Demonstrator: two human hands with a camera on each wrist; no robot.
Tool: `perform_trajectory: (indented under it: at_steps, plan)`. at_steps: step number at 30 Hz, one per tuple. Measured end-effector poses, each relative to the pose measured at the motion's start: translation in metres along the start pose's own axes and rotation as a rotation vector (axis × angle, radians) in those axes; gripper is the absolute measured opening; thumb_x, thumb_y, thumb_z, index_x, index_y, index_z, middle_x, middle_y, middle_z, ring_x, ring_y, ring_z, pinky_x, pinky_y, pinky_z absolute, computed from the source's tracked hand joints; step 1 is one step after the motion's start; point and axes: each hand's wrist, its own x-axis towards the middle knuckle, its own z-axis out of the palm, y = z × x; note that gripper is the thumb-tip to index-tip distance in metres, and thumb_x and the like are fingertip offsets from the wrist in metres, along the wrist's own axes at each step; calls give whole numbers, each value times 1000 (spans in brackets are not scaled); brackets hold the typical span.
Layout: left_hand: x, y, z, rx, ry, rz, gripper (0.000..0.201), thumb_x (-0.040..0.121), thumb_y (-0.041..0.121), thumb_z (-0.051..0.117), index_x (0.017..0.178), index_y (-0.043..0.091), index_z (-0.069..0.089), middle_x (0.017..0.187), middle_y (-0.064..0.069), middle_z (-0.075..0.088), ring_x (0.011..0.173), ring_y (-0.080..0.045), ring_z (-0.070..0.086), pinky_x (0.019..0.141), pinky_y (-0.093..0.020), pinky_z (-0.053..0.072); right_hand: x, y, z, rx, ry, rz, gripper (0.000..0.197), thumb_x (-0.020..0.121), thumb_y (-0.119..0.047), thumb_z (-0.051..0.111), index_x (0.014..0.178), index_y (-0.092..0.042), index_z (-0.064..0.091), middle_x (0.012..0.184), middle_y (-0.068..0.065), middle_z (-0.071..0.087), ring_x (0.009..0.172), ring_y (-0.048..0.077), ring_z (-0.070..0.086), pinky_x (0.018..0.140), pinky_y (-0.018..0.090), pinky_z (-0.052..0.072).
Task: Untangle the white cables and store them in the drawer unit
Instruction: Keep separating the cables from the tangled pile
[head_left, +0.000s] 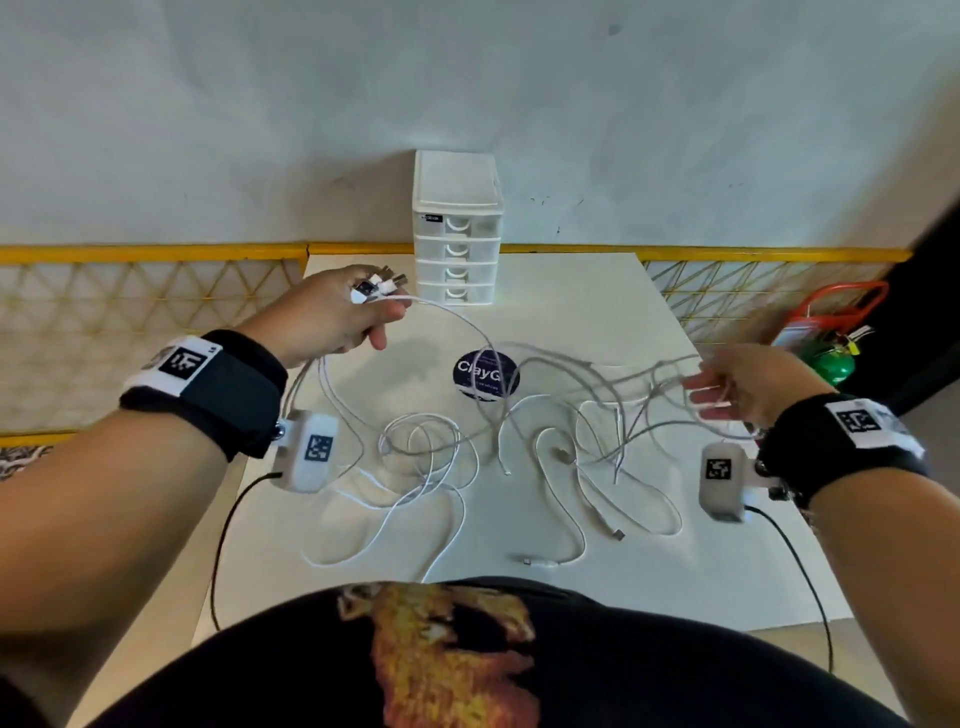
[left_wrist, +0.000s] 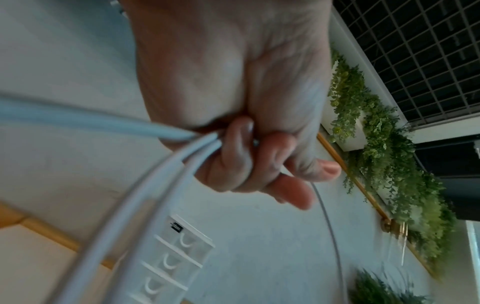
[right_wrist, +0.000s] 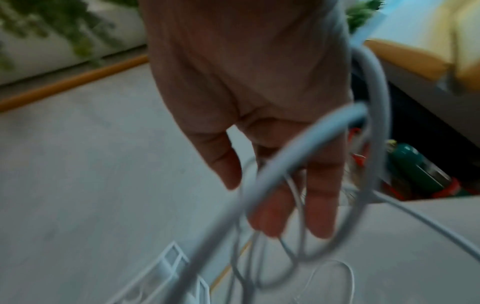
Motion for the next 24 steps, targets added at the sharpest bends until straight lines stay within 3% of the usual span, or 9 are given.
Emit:
perform_trajectory:
  at_steps: [3,5,7,9,11,14,17,20,24]
  plan:
    - [3,19,30,-90,-35,50,15,96,26,58,101,13,63,67,-3,69,43,-12,34,41,-20,27,-10,-6,26,-341,-136,-22,24,99,-15,47,122,-16,43,90,11,66,75,26,61,63,30,40]
    - [6,33,52,-155,-45,58,18,98,28,55,97,11,61,67,-4,67,41,-12,32,41,-19,26,-22,-19,50,-564,-176,-206,44,93,-26,60,133,-18,44,115,5,60,100,24,57,74,30,38]
    - [9,47,70,-203,-46,85,20,100,29,52,92,11,58,63,-3,66,39,-11,33,41,-19,27,-45,-33,84,-428,-384,-398,59,86,-33,70,137,-24,44,127,-2,55,116,16,53,86,26,39]
    - [12,57,82,-233,-25,115,24,101,31,49,88,13,55,58,-1,64,36,-11,36,41,-20,29,-63,-43,118,-169,-718,-498,65,79,-34,77,135,-24,46,131,2,56,122,14,52,100,31,41]
    - [14,66,85,-274,27,118,29,102,34,45,83,13,52,55,-1,66,37,-13,47,40,-21,34,-72,-46,145,-201,-894,-634,50,80,-34,75,121,-18,51,114,1,63,106,15,58,94,34,43]
    - [17,68,73,-417,72,58,33,103,37,40,84,11,48,67,-8,73,58,-21,70,50,-26,55,-68,-46,155,-275,-688,-677,12,89,-32,63,87,-21,58,66,-5,64,67,16,59,77,43,47]
    - [21,52,52,-409,161,5,31,103,39,40,90,14,54,75,-8,75,68,-22,73,58,-29,59,-42,-40,128,-76,-482,-506,22,89,-22,51,69,-20,59,58,-2,56,44,15,46,71,42,49]
    - [28,28,26,-304,412,-48,30,103,39,42,81,19,50,56,1,61,41,-7,53,41,-19,40,-1,-40,85,147,-208,-290,27,99,-23,46,75,-13,54,47,3,46,30,12,38,47,28,49]
    - [41,-1,-10,-63,727,-90,26,100,40,48,84,20,49,66,8,46,51,-3,44,46,-12,34,41,-41,21,188,117,-287,21,99,-7,33,101,-2,53,39,-2,49,27,8,45,34,17,42]
